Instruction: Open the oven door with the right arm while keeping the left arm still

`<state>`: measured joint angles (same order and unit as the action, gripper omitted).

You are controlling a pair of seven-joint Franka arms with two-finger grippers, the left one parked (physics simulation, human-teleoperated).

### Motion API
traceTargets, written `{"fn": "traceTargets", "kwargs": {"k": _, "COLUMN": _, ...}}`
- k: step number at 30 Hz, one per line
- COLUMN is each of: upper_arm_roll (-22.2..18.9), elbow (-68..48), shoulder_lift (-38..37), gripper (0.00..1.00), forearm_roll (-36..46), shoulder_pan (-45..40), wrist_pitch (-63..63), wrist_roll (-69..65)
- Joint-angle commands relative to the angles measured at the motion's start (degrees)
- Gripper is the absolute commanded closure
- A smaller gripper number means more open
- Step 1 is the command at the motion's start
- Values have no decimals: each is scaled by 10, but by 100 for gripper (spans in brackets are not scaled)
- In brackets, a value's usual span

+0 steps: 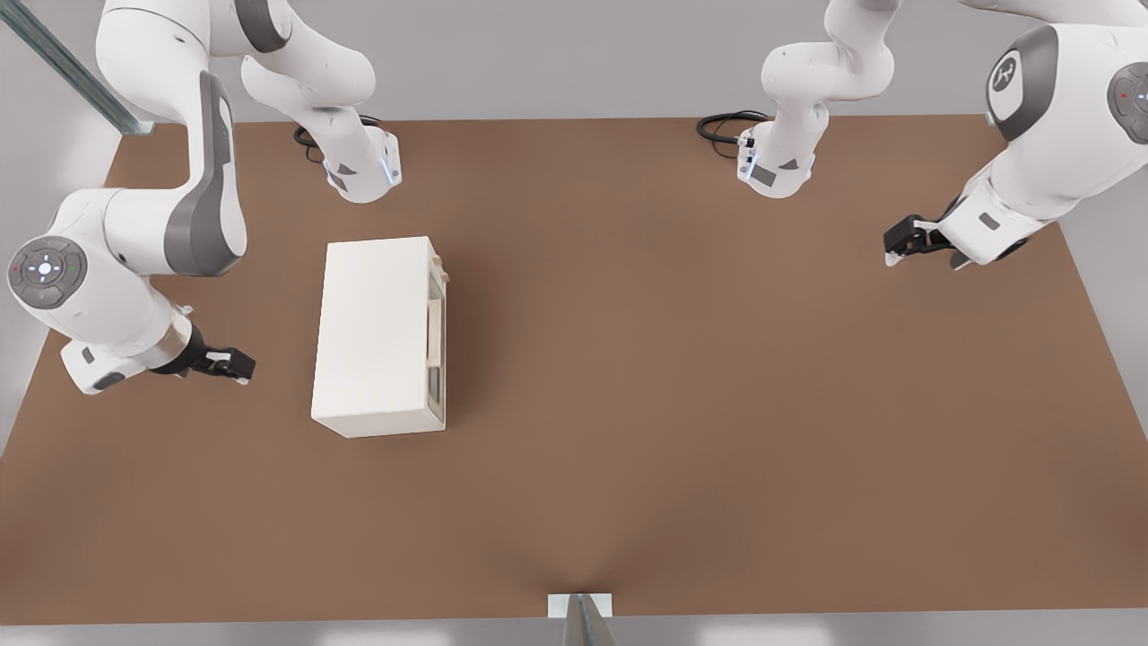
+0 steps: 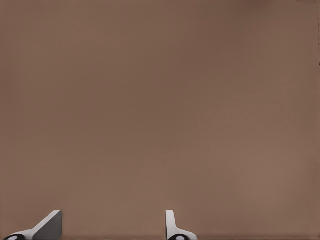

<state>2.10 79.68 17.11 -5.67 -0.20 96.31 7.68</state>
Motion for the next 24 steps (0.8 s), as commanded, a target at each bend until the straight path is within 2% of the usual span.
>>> {"fn": "traceTargets", "kwargs": {"k": 1, "upper_arm_roll": 0, "elbow": -1, "shoulder_lift": 1, "gripper": 0, "forearm_roll": 1, "shoulder_pan": 0, "wrist_pitch": 4, "wrist_roll": -79}}
{"fn": "traceTargets", "kwargs": {"k": 4, "upper_arm_roll": 1, "elbow": -3, "shoulder_lift": 8, "gripper": 0, "forearm_roll": -11, "shoulder_pan": 36, "wrist_pitch": -25, "wrist_roll": -82}}
{"fn": "traceTargets", "kwargs": {"k": 5, "upper_arm_roll": 1, "elbow": 0, "shoulder_lift": 10, "gripper": 0, "forearm_roll": -53, "shoulder_pan": 79, "wrist_pitch": -30, "wrist_roll": -68}}
{"fn": "traceTargets", "kwargs": {"k": 7, "upper_arm_roll": 1, "elbow": 2, "shoulder_lift": 17, "gripper": 0, "forearm_roll": -108, "shoulder_pan": 178, "wrist_pitch": -74, "wrist_roll": 49}}
{"fn": "traceTargets", "kwargs": {"k": 8, "upper_arm_roll": 1, "elbow": 6, "shoulder_lift": 25, "gripper": 0, "forearm_roll": -141, "shoulder_pan": 221, "wrist_pitch": -98, "wrist_roll": 66}}
{"fn": "traceTargets", "kwargs": {"k": 10, "upper_arm_roll": 1, "elbow": 6, "shoulder_lift": 54, "gripper": 1, "forearm_roll": -212, "shoulder_pan": 313, "wrist_pitch": -129, "wrist_roll": 231}}
{"fn": "traceTargets", "kwargs": {"k": 11, "upper_arm_roll": 1, "elbow": 7, "shoulder_lift": 70, "gripper": 17, "forearm_roll": -228, "shoulder_pan": 335, "wrist_pitch": -147, "wrist_roll": 268}}
{"fn": "traceTargets", "kwargs": {"k": 12, "upper_arm_roll": 0, "elbow": 6, "shoulder_lift": 86, "gripper": 50, "forearm_roll": -254, "shoulder_pan": 365, "wrist_pitch": -176, "wrist_roll": 295}}
{"fn": "traceTargets", "kwargs": {"k": 13, "upper_arm_roll": 2, "elbow": 6, "shoulder_lift": 95, "gripper": 73, "forearm_roll": -260, "shoulder_pan": 376, "wrist_pitch": -180, "wrist_roll": 333}}
{"fn": "traceTargets", "kwargs": {"k": 14, "upper_arm_roll": 0, "elbow": 4, "shoulder_lift": 105, "gripper": 78, "forearm_roll": -261, "shoulder_pan": 390, "wrist_pitch": -183, "wrist_roll": 350}}
{"fn": "traceTargets", "kwargs": {"k": 16, "upper_arm_roll": -2, "elbow": 0, "shoulder_lift": 140, "gripper": 79, "forearm_roll": -289, "shoulder_pan": 433, "wrist_pitch": -198, "wrist_roll": 393}}
{"fn": "traceTargets", "kwargs": {"k": 24, "upper_arm_roll": -12, "elbow": 17, "shoulder_lift": 171, "gripper": 79, "forearm_roll": -290, "shoulder_pan": 413, "wrist_pitch": -202, "wrist_roll": 433}}
